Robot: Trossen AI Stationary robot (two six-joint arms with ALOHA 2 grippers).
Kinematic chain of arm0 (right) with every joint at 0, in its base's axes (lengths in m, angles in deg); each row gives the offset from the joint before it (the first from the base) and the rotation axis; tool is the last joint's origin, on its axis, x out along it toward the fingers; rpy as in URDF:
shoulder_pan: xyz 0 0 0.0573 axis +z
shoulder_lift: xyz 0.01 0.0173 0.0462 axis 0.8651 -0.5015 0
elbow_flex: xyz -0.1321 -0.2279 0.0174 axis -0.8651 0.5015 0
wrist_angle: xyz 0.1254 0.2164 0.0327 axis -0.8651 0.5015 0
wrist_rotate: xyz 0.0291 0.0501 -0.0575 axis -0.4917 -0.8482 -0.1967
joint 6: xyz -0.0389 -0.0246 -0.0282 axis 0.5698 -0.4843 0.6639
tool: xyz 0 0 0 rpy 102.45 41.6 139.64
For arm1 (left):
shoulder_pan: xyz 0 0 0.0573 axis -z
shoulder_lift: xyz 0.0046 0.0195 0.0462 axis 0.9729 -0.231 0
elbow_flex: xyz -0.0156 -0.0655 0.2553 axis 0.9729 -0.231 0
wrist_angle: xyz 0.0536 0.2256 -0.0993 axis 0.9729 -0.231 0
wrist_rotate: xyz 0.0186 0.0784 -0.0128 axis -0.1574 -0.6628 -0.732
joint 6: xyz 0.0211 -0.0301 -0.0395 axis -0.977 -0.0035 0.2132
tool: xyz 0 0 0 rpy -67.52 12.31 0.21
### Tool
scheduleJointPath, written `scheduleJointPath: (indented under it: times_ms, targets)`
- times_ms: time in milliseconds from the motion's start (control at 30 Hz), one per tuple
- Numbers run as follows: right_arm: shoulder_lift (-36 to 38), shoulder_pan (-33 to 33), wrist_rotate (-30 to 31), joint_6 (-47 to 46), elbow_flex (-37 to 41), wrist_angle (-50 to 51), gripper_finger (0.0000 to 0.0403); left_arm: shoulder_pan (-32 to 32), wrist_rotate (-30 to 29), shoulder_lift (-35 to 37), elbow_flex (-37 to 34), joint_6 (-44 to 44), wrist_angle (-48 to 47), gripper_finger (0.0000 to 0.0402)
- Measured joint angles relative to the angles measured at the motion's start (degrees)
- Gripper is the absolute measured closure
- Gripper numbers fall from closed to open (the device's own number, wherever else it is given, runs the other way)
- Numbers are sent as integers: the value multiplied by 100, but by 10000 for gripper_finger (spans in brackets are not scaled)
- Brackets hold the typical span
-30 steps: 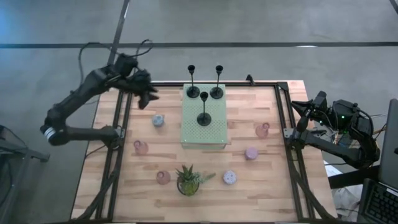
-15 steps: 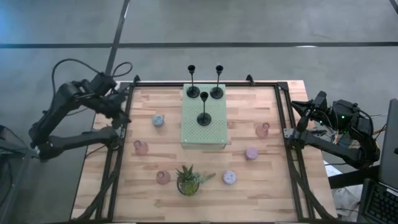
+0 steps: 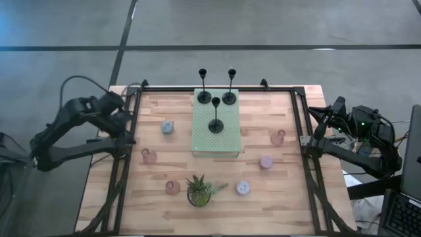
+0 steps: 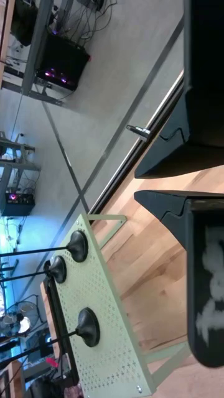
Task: Pick & Place candle stick holders
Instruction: Put the top pink glass candle holder on the shelf
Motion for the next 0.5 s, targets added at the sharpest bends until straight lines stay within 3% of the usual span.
scheduleJointPath:
  times_ms: [200,500]
  targets:
    - [0,-1,0,1,0,-2,369,836,-126,-45,-471,275,-7,221]
    - [0,1,2,1,0,0,369,1704,-898,-314,-1062,384,499,221]
